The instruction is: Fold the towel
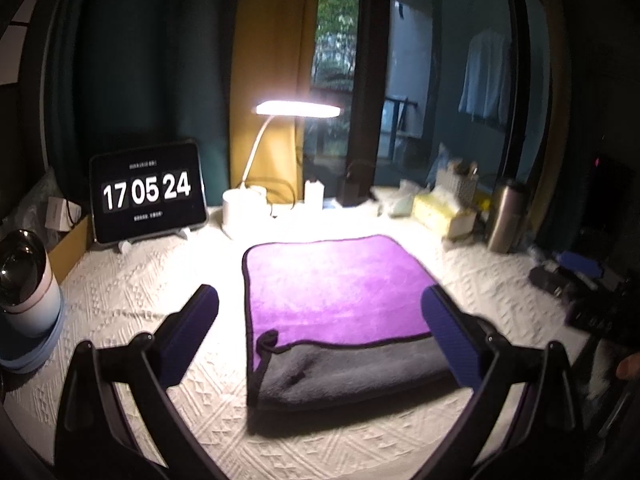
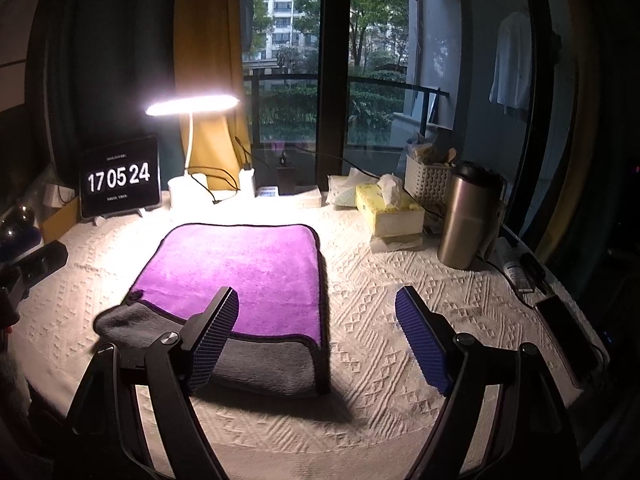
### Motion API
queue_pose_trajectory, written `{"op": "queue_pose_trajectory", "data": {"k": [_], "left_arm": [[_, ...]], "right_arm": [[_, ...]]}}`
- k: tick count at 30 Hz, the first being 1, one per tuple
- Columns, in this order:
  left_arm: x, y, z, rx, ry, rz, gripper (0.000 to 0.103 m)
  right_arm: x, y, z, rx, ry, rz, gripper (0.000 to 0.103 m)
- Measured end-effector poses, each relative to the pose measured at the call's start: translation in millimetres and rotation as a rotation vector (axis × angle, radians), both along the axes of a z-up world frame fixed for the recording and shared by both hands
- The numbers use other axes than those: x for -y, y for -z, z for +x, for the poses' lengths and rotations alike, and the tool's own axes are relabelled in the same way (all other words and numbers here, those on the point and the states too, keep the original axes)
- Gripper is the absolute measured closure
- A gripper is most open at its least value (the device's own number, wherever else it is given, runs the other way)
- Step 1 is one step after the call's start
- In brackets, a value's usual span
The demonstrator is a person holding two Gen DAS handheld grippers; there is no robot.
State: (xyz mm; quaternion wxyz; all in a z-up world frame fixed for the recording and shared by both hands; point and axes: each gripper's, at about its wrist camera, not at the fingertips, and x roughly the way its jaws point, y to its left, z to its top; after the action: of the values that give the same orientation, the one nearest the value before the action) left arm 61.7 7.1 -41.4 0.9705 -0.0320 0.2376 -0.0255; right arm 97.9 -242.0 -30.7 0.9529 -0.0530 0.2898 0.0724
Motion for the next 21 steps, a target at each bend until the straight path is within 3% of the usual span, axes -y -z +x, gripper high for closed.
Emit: {"op": "queue_pose_trajectory", "data": {"k": [5, 8, 12, 17, 21], "left_arm": [[-5.9, 28.8, 21.4, -0.098, 0.008, -0.022, 0.002], [-10.2, 45.8, 35.3, -0.161, 0.010, -0.031, 0.013], [-17.4, 67.6, 51.8, -0.241, -0.002, -0.052, 0.016], [-26.8, 87.4, 64.9, -0.321, -0.016, -0.082, 0.037], [-31.9, 100.9, 72.4, -0.380, -0.029, -0.104, 0.044]], "right_arm": [[8.3, 21.4, 20.0, -0.068, -0.005, 0.001, 0.036], [12.3, 35.4, 30.1, -0.118, -0.007, 0.019, 0.043], [13.7, 51.2, 39.2, -0.176, -0.014, 0.034, 0.052], [13.8, 66.0, 47.8, -0.240, -0.030, 0.059, 0.059], [9.8, 72.5, 52.1, -0.272, -0.056, 0.063, 0.060]]}}
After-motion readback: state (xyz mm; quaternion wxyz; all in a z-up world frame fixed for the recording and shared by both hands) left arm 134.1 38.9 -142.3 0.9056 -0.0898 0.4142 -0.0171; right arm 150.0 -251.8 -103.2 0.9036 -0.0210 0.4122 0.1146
